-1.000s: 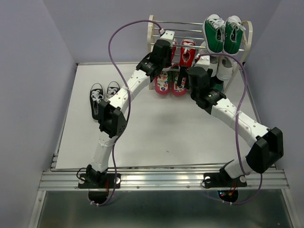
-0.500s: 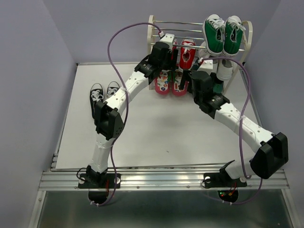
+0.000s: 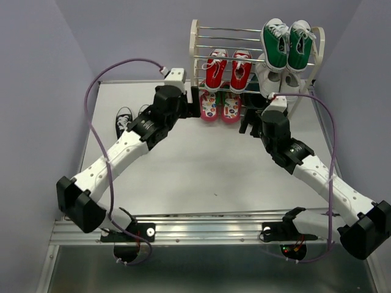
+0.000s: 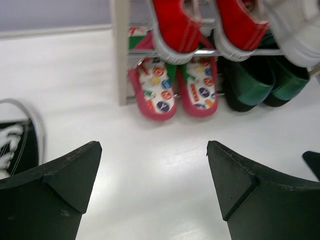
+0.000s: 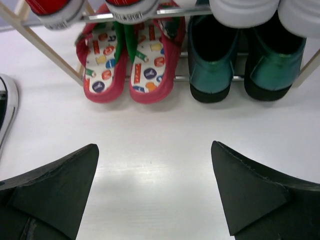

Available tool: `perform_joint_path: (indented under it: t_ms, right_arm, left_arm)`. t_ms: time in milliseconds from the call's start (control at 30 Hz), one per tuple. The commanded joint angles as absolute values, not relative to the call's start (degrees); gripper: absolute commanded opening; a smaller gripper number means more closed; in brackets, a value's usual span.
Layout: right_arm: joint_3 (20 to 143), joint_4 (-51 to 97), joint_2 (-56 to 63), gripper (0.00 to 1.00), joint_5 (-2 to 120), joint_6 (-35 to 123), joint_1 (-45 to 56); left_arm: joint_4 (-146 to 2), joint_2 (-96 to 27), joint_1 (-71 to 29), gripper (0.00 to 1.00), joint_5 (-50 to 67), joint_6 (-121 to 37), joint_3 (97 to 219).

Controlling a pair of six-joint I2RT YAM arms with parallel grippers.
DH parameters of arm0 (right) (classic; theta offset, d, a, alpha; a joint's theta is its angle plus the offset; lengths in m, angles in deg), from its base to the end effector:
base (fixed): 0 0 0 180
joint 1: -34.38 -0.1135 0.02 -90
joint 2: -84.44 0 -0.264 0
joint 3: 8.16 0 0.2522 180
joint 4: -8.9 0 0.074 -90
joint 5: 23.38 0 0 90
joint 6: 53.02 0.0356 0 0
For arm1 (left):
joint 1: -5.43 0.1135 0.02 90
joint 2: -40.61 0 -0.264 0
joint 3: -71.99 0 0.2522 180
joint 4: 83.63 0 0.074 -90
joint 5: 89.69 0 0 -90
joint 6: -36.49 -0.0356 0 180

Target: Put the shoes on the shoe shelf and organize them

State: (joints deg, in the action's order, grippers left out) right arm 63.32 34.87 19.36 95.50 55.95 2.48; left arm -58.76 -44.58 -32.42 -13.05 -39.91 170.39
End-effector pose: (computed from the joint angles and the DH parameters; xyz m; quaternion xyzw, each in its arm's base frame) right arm 0.2285 0.1220 0.3458 0.0538 0.8023 0.0559 0.5918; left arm 0.2812 -0.2081 0.4122 0.0899 0.7683 -0.1911 0.6043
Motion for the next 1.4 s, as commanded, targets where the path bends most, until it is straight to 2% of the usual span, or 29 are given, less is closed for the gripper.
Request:
perform_joint_path:
  t_ms: [0, 67, 200, 400, 500, 867, 1000, 1033, 1067, 1100, 1167, 1200, 1367]
  right_arm:
    - [59.1, 35.8, 21.2, 1.00, 92.6, 58.5, 2.7]
    - [57.4, 35.8, 20.8, 1.00, 92.2, 58.9, 2.7]
    - [55.4, 35.9, 18.5, 1.00, 93.3, 57.8, 2.7]
    - [55.2, 35.8, 15.8, 1.00, 91.6, 57.9, 2.7]
    - [55.3, 35.8, 15.4, 1.00, 92.2, 58.1, 2.7]
    - [53.9, 35.9, 16.0, 1.00, 92.8, 57.8, 2.7]
    - [53.3, 35.9, 16.0, 1.00, 93.6, 57.8, 2.7]
    - [53.2, 36.0, 16.1, 1.00, 93.6, 57.9, 2.7]
    - [53.1, 36.0, 16.1, 1.00, 93.4, 57.9, 2.7]
    - [53.0, 36.1, 16.2, 1.00, 93.4, 57.9, 2.7]
    - [52.8, 36.2, 16.4, 1.00, 93.3, 58.1, 2.7]
    - [52.6, 36.2, 16.5, 1.00, 93.3, 58.2, 2.7]
    - [52.0, 36.1, 16.8, 1.00, 92.7, 59.0, 2.7]
  left_arm:
    - [-57.4, -35.3, -32.0, 0.99, -25.5, -30.3, 158.2]
    - [-53.6, -32.1, -30.9, 0.99, -30.6, -27.0, 152.5]
    - [-49.0, -30.4, -22.9, 0.99, -31.9, -19.4, 143.6]
    - [-60.1, -30.8, -14.2, 0.99, -23.3, -21.6, 134.6]
    - [-61.9, -33.9, -10.7, 0.99, -20.4, -22.9, 134.1]
    - [-66.7, -45.0, -8.7, 0.97, -20.7, -24.2, 135.3]
    - [-67.2, -47.0, -8.7, 0.84, -21.1, -24.1, 135.5]
    - [-67.4, -47.4, -8.7, 0.67, -21.7, -24.1, 135.7]
    - [-67.4, -47.5, -8.6, 0.56, -21.9, -23.9, 135.8]
    - [-67.6, -47.5, -8.7, 0.34, -21.8, -24.0, 135.9]
    - [-67.7, -47.4, -8.7, 0.16, -21.1, -24.8, 136.6]
    - [-67.7, -47.2, -8.7, 0.00, -20.1, -24.9, 136.9]
    - [-68.7, -45.3, -11.8, 0.00, -17.3, -25.4, 136.8]
